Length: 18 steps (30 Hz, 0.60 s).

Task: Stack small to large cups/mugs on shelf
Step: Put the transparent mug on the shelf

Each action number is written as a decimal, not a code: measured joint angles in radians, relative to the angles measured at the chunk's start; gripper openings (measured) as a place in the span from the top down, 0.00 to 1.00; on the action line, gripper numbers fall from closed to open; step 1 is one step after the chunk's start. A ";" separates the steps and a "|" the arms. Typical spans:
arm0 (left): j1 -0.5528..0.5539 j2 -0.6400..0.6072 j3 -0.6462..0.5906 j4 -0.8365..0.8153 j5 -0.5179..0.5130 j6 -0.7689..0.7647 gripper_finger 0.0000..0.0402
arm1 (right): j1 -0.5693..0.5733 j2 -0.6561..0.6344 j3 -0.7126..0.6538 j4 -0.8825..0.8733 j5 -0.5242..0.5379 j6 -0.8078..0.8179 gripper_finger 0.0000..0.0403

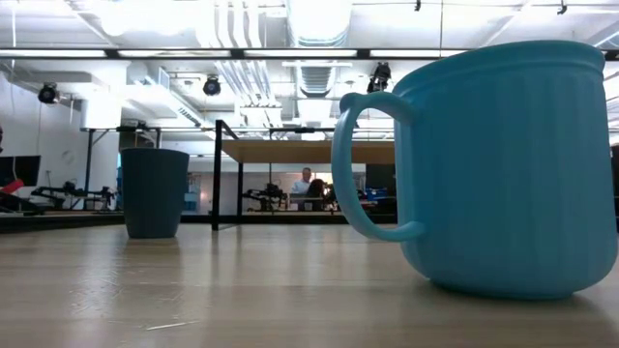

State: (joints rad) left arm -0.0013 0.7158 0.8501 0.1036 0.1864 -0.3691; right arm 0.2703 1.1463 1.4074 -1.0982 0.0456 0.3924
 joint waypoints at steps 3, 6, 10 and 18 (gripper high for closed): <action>0.000 -0.006 0.000 0.001 0.031 0.087 0.67 | 0.000 0.002 -0.012 -0.007 0.000 0.001 0.80; 0.000 0.000 0.000 -0.003 0.085 0.136 0.67 | 0.000 0.002 -0.019 -0.020 0.000 0.027 0.80; 0.000 0.029 0.022 -0.093 0.090 0.140 0.67 | 0.000 0.001 -0.019 -0.100 0.000 0.074 0.80; 0.000 0.169 0.188 -0.521 0.089 0.145 0.67 | 0.000 0.001 -0.020 -0.145 0.000 0.083 0.80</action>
State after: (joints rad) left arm -0.0013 0.8850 1.0382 -0.4178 0.2749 -0.2245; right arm 0.2703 1.1469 1.3872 -1.2434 0.0456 0.4757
